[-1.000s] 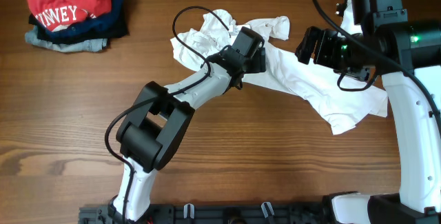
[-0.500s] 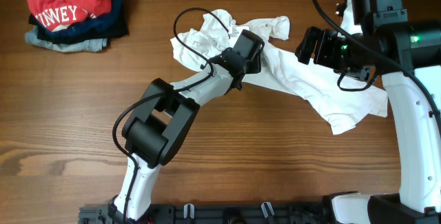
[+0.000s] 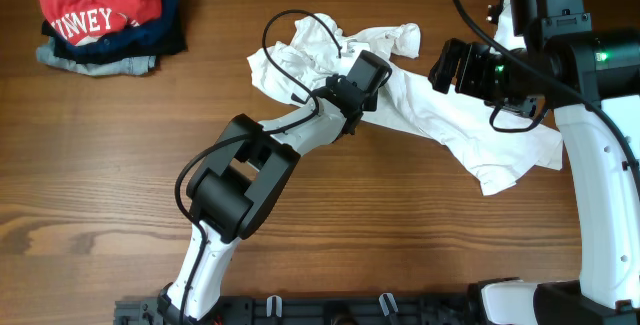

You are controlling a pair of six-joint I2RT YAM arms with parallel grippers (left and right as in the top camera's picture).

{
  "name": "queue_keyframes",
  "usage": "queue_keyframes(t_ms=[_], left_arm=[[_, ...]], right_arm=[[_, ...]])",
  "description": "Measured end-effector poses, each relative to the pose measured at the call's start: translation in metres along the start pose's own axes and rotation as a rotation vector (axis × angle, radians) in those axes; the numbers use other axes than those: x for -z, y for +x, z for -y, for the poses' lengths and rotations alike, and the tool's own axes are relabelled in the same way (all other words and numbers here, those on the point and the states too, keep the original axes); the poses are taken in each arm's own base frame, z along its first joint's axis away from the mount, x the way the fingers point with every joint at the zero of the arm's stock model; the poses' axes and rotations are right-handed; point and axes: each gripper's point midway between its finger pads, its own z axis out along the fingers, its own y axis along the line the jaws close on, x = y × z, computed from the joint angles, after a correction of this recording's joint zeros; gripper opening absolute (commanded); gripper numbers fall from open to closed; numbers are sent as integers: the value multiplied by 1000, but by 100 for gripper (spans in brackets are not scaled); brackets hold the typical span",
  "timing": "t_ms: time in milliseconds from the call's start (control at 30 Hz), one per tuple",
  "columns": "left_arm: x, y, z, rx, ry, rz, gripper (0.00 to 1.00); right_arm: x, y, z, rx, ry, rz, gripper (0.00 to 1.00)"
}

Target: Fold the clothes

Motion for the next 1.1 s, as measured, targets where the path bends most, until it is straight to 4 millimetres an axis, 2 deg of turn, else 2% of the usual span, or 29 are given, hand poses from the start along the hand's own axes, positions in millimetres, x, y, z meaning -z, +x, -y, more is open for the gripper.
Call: queue_keyframes(t_ms=[100, 267, 367, 500, 633, 733, 800, 833, 867, 1000, 1100], left_arm=[[-1, 0, -1, -4, -7, 2, 4], [0, 0, -5, -7, -32, 6, 4], [10, 0, -14, -21, -82, -10, 4], [44, -22, -19, -20, -103, 8, 4], [89, -41, -36, -23, -156, 6, 4], [120, -46, -54, -4, -192, -21, 4], [136, -50, -63, 10, -206, -27, 4], [138, -46, -66, 5, -219, -42, 4], [139, -45, -68, 5, -224, -50, 4], [139, -38, -72, 4, -237, -72, 4], [137, -33, -78, 20, -248, -89, 4]], right_arm=[[0, 0, 0, 0, 0, 0, 100], [0, 0, 0, 0, 0, 0, 100], [-3, -1, 0, 0, -1, 3, 100], [-24, 7, 7, -6, 19, -40, 100], [-46, 22, 15, -26, 45, -102, 100], [-76, 29, 15, -36, 9, -123, 100], [-111, 43, 11, -46, -58, -158, 100], [-135, 62, 12, -57, -91, -216, 100], [-145, 73, 14, -65, -103, -248, 100], [-173, 115, 19, -107, -107, -375, 100], [-190, 129, 18, -160, -115, -386, 100]])
